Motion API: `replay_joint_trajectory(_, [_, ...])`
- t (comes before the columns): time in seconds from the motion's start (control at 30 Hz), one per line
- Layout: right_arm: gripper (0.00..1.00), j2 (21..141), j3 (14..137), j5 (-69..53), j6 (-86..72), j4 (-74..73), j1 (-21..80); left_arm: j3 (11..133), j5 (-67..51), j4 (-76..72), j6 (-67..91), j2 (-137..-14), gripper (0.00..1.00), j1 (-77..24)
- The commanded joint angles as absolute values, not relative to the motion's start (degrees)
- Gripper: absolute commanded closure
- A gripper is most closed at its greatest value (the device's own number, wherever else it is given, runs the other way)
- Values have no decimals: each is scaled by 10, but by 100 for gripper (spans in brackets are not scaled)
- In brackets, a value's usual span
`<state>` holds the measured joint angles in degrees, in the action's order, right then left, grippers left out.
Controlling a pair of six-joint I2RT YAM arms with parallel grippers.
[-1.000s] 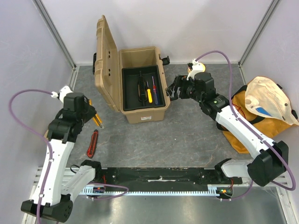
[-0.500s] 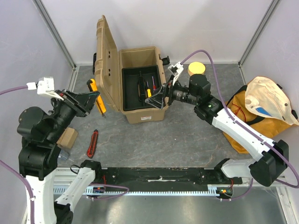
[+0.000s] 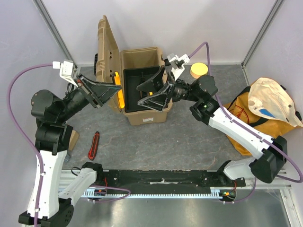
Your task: Pack the tool kit
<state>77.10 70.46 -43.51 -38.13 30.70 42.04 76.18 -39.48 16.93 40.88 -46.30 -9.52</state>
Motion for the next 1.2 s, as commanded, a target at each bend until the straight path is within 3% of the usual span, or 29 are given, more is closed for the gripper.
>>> replay_joint_trajectory(0.0, [2,802,757,-460,-427,396,441,758,-446,85,466,-465,98,-98])
replay_joint_trajectory(0.37, [6,863,826,-422,-397,340,496,746,-453,78,474,-465,98,-99])
replay_joint_trajectory(0.67, [37,884,861,-425,-376,284,509,742,-437,91,468,-470,98,-98])
replay_joint_trajectory(0.77, [55,887,867,-426,-370,273,509,744,-430,97,466,-473,98,-98])
replay_joint_trajectory(0.83, [65,889,874,-415,-362,251,509,746,-423,107,461,-473,90,-98])
replay_joint_trajectory(0.93, [72,890,890,-379,-329,193,509,747,-405,124,450,-471,79,-98])
replay_joint_trajectory(1.07, [79,889,910,-307,-280,114,509,759,-373,171,416,-468,57,-99])
replay_joint_trajectory(1.17, [81,882,915,-239,-260,71,509,783,-332,225,374,-468,50,-98])
